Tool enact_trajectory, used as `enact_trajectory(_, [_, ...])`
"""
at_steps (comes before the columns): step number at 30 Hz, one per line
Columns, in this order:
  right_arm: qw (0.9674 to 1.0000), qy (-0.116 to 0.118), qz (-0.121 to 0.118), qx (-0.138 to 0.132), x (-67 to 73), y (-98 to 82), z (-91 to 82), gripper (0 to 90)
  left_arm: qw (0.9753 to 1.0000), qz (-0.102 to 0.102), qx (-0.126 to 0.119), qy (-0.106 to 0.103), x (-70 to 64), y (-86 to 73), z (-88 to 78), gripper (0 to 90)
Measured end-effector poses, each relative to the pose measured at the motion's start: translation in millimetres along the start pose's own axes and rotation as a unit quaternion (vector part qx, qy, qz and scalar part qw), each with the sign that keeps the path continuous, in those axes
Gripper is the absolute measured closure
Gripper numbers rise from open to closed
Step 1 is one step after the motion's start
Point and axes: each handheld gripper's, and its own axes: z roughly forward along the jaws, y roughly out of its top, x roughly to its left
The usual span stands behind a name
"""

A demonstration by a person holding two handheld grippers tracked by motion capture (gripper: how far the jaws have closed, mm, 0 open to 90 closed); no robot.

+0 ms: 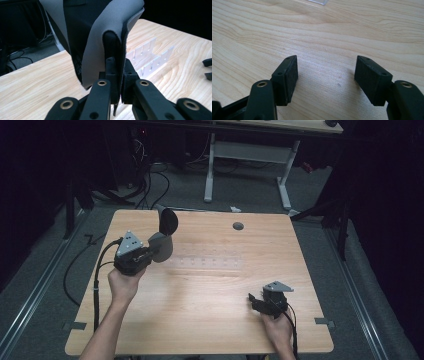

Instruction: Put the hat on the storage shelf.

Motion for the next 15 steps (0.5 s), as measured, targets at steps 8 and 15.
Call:
enact_trajectory(8, [1.0,0.0,0.0,0.0,0.0,0.0,-0.1,35.7,1.0,0.0,0.004,0.007,4.6,-4.3,10.5,87.1])
enact_trajectory(15, [1.0,0.0,0.0,0.0,0.1,0.0,-0.1,35.6,0.9998,0.013,0.009,0.013,7.8,-11.0,17.8,87.1])
